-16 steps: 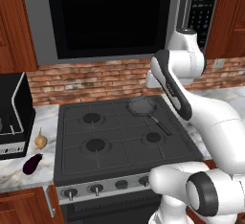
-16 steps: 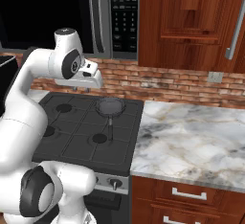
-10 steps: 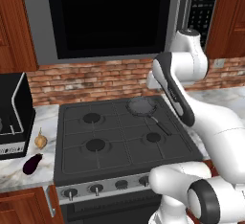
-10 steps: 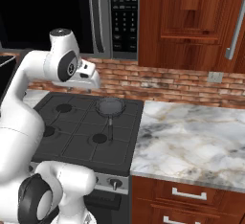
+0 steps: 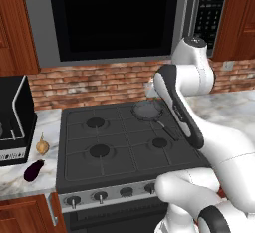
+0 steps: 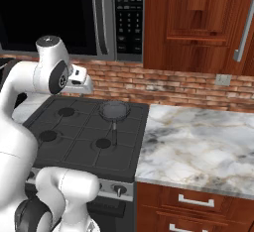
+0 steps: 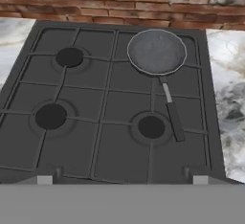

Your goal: Put the onion and eggplant in the pan. Then turn on the rear right burner and set the heat to medium.

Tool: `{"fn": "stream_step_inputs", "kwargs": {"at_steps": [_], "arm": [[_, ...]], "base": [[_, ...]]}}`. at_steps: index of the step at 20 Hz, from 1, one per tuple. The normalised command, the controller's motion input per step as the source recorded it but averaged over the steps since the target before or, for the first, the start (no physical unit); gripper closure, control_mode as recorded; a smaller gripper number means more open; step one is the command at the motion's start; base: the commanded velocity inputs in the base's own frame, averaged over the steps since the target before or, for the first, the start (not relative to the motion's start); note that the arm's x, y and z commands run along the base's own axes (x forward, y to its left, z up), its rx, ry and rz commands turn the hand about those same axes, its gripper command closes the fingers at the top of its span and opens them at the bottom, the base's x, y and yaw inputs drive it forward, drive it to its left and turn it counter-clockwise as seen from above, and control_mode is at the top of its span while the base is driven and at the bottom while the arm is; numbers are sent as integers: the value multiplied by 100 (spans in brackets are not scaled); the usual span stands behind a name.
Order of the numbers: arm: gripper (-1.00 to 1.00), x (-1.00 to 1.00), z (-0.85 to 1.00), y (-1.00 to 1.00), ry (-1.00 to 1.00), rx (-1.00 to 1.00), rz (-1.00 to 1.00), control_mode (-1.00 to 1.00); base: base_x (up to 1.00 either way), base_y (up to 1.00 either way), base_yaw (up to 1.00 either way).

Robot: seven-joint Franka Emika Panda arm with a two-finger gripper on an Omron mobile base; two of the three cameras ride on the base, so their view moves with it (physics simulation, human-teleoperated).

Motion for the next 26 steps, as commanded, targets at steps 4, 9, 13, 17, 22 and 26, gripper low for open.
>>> {"fn": "stream_step_inputs", "kwargs": {"at_steps": [4, 9, 13, 17, 22, 26], "arm": [[-100, 0, 0, 62, -4, 0, 24, -100], [-100, 0, 0, 70, 0, 0, 23, -100], [-100, 0, 3, 67, 0, 0, 20, -100], [-100, 0, 7, 63, 0, 0, 21, -100], [-100, 6, 3, 35, 0, 0, 13, -100], [-100, 4, -9, 0, 0, 0, 0, -100]], "base": [[0, 0, 0], [0, 0, 0], [0, 0, 0], [0, 0, 0], [0, 0, 0], [0, 0, 0]]}}
